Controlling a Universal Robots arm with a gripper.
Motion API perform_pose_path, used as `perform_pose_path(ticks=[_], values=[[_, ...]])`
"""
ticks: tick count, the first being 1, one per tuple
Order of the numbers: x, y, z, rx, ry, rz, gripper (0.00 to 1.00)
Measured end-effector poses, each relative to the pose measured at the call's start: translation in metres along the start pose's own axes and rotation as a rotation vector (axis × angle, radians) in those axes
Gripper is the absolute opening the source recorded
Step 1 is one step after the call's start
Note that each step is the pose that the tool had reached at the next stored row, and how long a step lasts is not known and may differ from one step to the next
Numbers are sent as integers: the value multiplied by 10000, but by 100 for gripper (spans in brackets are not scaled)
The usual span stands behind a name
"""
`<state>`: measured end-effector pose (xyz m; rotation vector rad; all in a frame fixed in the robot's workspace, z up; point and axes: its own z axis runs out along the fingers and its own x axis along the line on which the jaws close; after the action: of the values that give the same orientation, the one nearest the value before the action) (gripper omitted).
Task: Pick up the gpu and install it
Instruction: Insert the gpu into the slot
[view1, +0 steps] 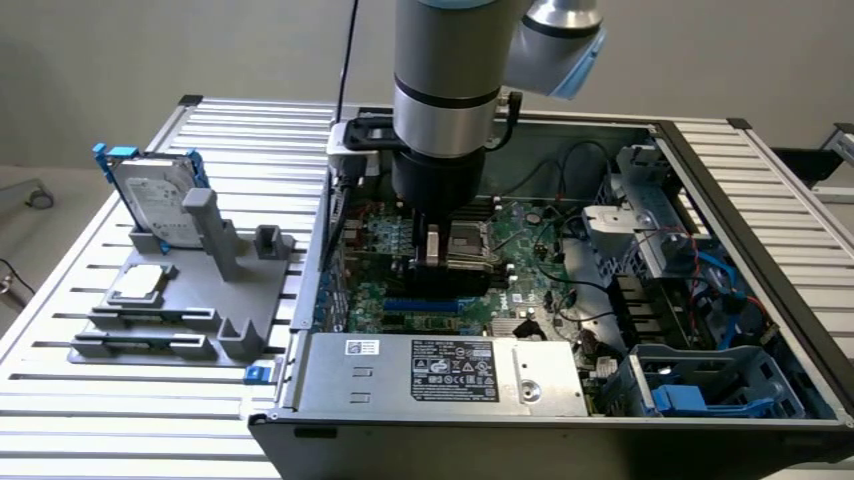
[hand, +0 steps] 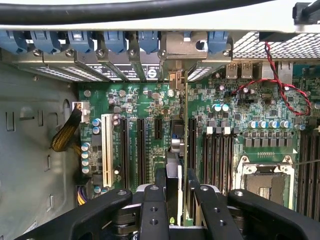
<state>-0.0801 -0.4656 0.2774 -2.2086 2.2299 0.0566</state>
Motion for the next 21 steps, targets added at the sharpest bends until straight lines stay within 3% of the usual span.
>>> perform_pose_path(ticks=[21], values=[[4, 4, 136, 9, -2, 1, 26]])
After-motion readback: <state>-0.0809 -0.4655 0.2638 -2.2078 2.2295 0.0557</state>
